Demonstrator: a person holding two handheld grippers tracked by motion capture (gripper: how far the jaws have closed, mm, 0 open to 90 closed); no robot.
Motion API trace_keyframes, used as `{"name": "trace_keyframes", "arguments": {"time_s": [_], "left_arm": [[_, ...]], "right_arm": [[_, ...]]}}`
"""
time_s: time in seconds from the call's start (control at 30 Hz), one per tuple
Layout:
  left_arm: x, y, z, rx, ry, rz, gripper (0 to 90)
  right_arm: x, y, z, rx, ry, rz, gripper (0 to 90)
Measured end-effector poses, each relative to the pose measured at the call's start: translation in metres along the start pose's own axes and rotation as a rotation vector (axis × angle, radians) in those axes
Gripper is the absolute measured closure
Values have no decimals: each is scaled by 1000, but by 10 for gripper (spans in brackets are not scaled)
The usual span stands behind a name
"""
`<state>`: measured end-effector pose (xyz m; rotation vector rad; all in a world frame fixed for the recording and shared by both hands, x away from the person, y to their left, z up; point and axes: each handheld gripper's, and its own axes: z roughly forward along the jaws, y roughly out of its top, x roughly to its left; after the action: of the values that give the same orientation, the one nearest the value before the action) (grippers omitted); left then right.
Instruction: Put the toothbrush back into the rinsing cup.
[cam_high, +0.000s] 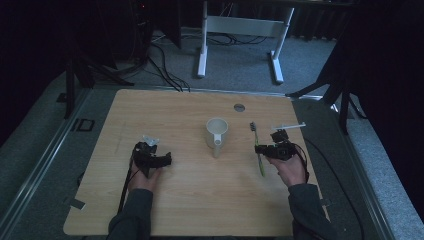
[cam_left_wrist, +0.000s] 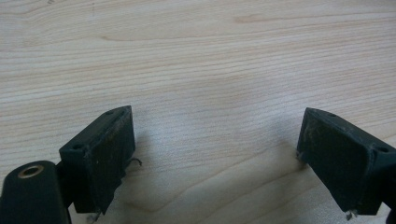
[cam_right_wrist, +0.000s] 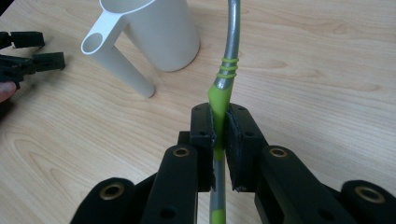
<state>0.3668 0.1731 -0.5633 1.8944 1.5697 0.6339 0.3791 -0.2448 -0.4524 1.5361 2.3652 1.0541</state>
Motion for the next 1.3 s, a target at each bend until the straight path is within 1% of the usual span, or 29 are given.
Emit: {"name": "trace_keyframes", "arguments": {"time_s": [0.13, 0.33, 0.47, 0.63, 0.77, 0.93, 1.3], "left_arm": [[0, 0, 0, 0, 0, 0, 117], [0, 0, 0, 0, 0, 1, 117], [0, 0, 0, 0, 0, 0, 117], [0, 0, 0, 0, 0, 1, 117], [0, 0, 0, 0, 0, 1, 117], [0, 0, 0, 0, 0, 1, 117], [0, 0, 0, -1, 0, -1, 117]], "right_arm": [[2, 1, 1, -2, -3, -5, 818], [3, 3, 0, -27, -2, 1, 818], [3, 4, -1, -48, -1, 8, 818], [5, 4, -3, -72, -16, 4, 818], [6, 5, -5, -97, -19, 5, 818], [7, 5, -5, -112, -10, -2, 818], [9, 7, -7, -144, -8, -4, 818]]}}
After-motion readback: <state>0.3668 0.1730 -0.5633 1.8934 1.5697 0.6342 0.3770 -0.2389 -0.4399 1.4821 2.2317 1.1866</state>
